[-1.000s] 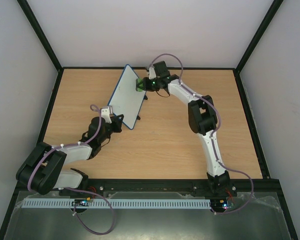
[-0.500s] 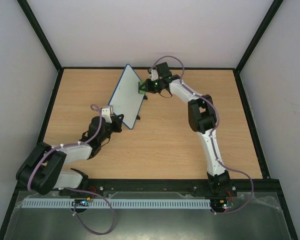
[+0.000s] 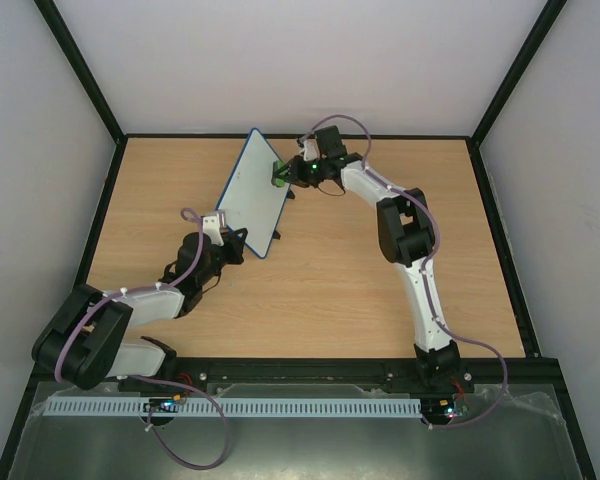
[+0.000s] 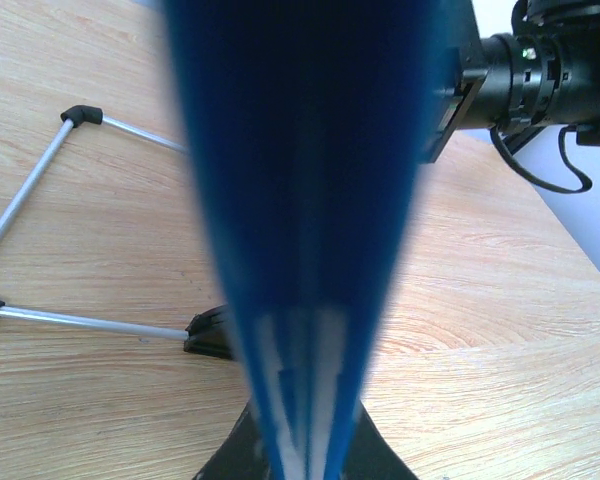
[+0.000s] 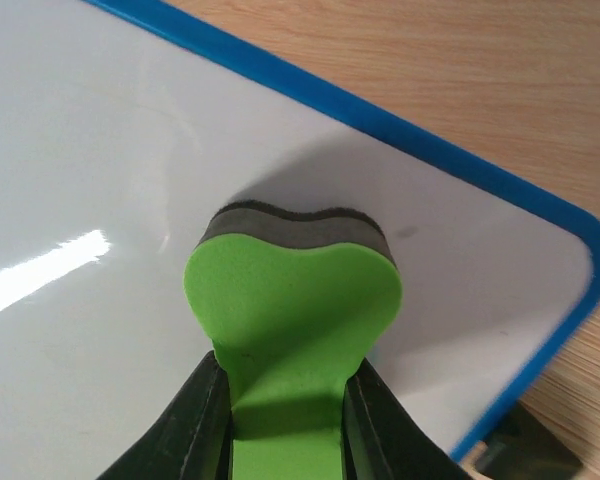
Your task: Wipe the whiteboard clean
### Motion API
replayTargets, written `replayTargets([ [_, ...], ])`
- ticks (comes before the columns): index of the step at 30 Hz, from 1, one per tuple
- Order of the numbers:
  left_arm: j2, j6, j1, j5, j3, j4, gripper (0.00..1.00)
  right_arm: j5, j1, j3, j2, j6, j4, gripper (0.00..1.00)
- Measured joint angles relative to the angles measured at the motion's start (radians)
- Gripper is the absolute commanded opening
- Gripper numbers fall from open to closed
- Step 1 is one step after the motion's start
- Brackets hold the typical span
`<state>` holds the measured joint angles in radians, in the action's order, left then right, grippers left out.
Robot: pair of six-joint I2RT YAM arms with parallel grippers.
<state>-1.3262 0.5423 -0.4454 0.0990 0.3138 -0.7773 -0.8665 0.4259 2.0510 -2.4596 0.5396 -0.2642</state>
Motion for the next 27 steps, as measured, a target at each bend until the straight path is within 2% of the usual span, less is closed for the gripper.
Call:
replayTargets([
  [11,0.000,-0.002,0.000,0.001,0.000,0.000,0.03,0.056,-0.033,0.001,-0.039,-0.012,-0.056,0.02],
  [21,-0.002,-0.004,0.000,0.002,0.000,-0.001,0.03,-0.006,-0.020,0.134,-0.074,-0.119,-0.195,0.02],
  [27,-0.002,0.000,0.002,-0.005,0.000,-0.001,0.03,-0.025,0.026,0.126,-0.029,-0.148,-0.218,0.02],
])
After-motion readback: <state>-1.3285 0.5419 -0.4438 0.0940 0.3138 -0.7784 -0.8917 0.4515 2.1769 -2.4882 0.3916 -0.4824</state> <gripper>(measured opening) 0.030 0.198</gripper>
